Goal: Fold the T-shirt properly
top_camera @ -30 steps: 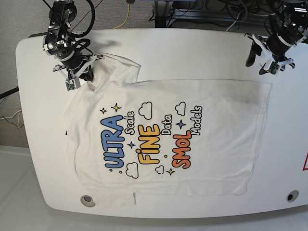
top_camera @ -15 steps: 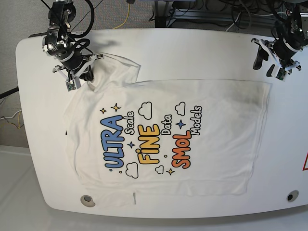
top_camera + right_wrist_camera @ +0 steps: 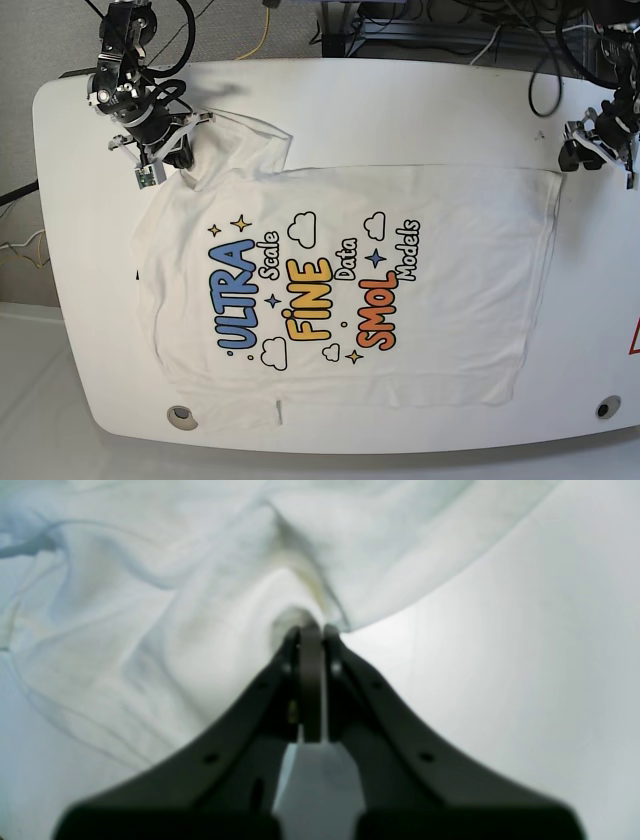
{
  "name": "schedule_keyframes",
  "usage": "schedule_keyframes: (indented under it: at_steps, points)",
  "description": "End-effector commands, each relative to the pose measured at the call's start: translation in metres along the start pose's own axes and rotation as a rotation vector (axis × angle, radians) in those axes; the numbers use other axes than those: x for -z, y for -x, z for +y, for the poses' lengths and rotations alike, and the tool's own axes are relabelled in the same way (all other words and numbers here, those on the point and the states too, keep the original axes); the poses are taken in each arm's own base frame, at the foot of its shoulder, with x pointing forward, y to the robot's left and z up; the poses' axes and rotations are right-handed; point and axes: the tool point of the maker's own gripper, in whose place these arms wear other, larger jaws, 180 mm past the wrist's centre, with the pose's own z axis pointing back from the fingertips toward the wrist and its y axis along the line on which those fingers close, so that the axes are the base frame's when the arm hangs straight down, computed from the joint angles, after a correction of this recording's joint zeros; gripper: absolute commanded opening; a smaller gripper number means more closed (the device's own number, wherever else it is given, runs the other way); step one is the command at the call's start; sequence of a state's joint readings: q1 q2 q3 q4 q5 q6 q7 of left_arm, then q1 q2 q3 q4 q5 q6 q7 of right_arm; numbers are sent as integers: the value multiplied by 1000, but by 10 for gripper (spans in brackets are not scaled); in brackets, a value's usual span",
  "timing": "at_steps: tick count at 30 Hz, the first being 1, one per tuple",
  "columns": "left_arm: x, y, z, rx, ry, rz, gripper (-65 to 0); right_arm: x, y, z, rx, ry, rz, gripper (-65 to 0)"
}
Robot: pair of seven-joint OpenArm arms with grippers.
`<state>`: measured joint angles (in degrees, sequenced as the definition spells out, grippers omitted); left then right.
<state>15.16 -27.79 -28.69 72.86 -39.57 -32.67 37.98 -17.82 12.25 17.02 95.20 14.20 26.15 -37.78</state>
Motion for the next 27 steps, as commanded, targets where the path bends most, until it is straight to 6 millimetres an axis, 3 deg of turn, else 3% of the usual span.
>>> schedule_keyframes:
  at_steps: [1, 17, 27]
  points:
    - [-3, -12, 4, -1, 17, -20, -320, -2, 2, -3, -14, 11, 23, -650]
    - [30, 0, -10, -17, 40, 109, -320, -1, 1, -2, -9, 5, 16, -650]
    - [36, 2, -16, -23, 57, 139, -331, -1, -1, -3, -4, 8, 8, -650]
